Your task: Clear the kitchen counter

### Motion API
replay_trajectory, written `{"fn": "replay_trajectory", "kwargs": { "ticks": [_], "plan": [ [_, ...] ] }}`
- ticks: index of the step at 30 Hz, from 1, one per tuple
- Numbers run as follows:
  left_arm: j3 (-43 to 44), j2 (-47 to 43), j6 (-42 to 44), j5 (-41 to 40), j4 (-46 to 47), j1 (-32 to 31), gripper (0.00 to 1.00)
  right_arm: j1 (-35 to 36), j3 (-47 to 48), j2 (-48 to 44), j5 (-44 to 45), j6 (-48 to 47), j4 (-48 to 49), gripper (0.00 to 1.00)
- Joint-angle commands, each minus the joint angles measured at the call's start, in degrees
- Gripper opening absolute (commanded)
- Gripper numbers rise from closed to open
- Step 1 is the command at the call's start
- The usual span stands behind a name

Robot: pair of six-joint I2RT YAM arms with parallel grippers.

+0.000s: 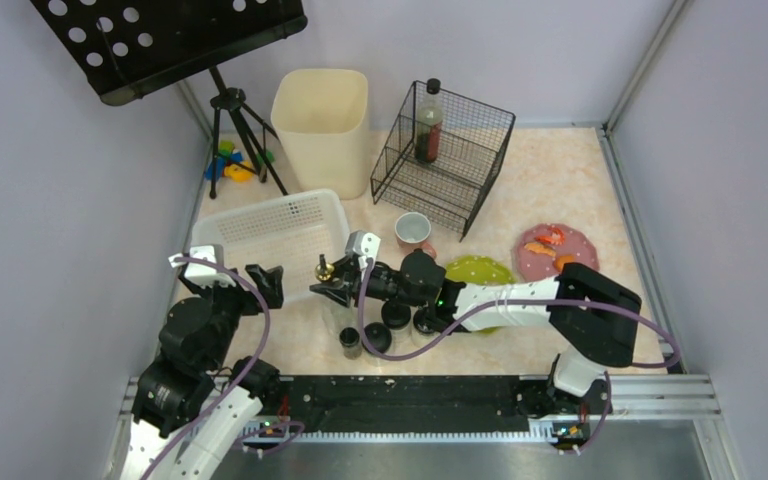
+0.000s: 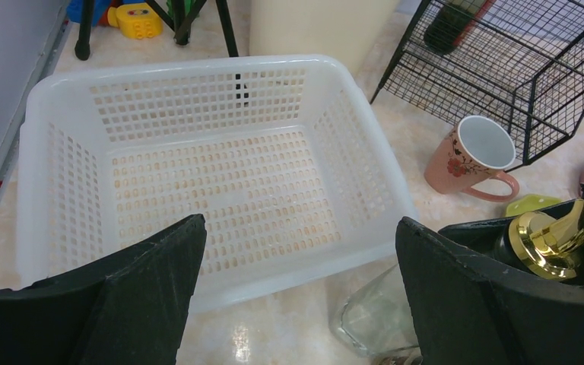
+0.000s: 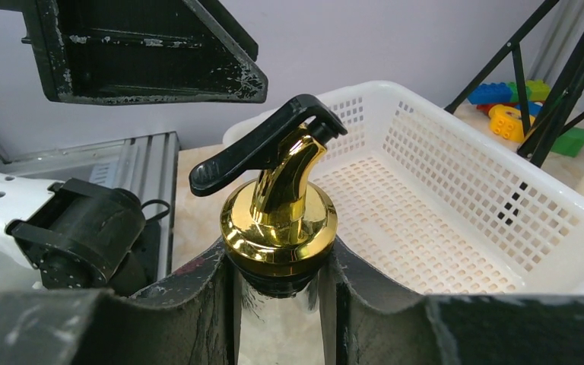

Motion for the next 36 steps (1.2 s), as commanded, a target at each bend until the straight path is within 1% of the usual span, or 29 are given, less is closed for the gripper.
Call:
{"fn": "replay_trajectory", "kwargs": {
  "ticks": [1, 11, 16, 20, 24, 27, 33, 36],
  "plan": [
    [-0.1, -0.6, 0.6, -0.4, 3.0, 0.0, 0.99, 1.4, 5.1, 0.7, 0.5, -0.1, 6.2, 0.0],
    [-0.2, -0.4, 0.7, -0.5, 3.0, 0.0, 0.99, 3.4, 10.0, -1.2, 1.4, -1.9, 4.7, 0.0],
    [-0.2, -0.6, 0.6, -0.8, 2.9, 0.0, 0.99, 3.8, 9.5, -4.4, 2.3, -2.1, 5.3, 0.0],
    [-0.1, -0.7, 0.5, -1.0, 2.8, 0.0, 0.99, 4.3, 10.0, -7.2, 2.9, -2.8, 2.7, 0.0],
    [0.0, -0.9, 0.4, -1.4, 2.7, 0.0, 0.99, 4.5, 9.4, -11.6, 4.3, -6.0, 1.3, 0.0],
    [-0.1, -1.1, 0.4, -1.6, 2.7, 0.0, 0.99, 4.4, 10.9, -15.3, 5.7, -7.8, -4.0, 0.0],
    [-0.1, -1.0, 0.4, -1.5, 2.6, 0.0, 0.99, 4.4, 15.3, -22.0, 11.3, -11.3, -16.2, 0.0],
    [-0.1, -0.9, 0.4, -1.6, 2.6, 0.0, 0.99, 4.3, 18.0, -24.4, 18.0, -13.6, -21.3, 0.0]
  ]
}}
